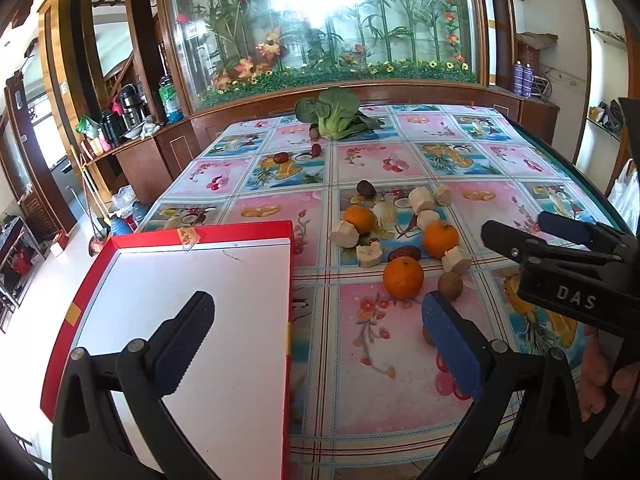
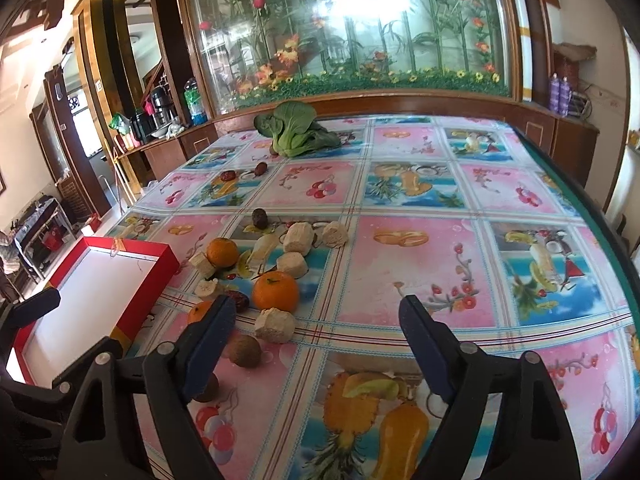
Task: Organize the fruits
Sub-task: 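Close the left gripper on a tangerine while the right gripper grasps another tangerine, then carry the tangerine into the red-rimmed tray and open the left gripper while the right does likewise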
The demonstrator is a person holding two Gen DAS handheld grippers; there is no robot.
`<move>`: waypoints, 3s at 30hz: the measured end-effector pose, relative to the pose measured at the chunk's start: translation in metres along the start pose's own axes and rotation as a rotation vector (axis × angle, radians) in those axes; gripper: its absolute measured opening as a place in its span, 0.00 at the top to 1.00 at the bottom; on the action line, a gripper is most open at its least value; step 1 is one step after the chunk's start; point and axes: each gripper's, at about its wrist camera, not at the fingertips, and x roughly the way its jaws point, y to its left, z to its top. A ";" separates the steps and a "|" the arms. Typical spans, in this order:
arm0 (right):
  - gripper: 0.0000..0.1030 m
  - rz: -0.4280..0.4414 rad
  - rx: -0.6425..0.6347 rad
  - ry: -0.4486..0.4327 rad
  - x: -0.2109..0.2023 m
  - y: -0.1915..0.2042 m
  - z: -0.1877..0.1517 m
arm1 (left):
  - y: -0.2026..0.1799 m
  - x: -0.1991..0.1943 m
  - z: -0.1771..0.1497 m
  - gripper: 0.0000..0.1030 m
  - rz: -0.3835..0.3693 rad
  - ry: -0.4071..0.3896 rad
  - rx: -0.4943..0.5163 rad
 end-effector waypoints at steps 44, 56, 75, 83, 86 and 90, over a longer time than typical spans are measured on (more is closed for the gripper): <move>0.68 0.302 0.180 0.253 0.057 -0.018 0.025 | -0.035 0.083 0.016 0.62 -0.311 0.275 0.062; 0.68 0.309 0.159 0.215 0.054 -0.015 0.026 | -0.034 0.079 0.016 0.66 -0.312 0.239 0.047; 0.68 0.150 0.130 0.029 0.043 -0.024 0.028 | 0.049 -0.007 0.002 0.66 -0.229 0.056 -0.097; 0.68 0.172 0.083 -0.020 0.023 0.014 0.022 | 0.105 -0.024 -0.021 0.66 -0.132 0.033 -0.155; 0.68 0.244 0.044 -0.015 0.020 0.042 0.015 | 0.122 -0.025 -0.030 0.66 -0.082 0.036 -0.172; 0.69 0.343 -0.042 0.003 0.018 0.090 0.005 | 0.142 -0.023 -0.043 0.66 -0.035 0.049 -0.201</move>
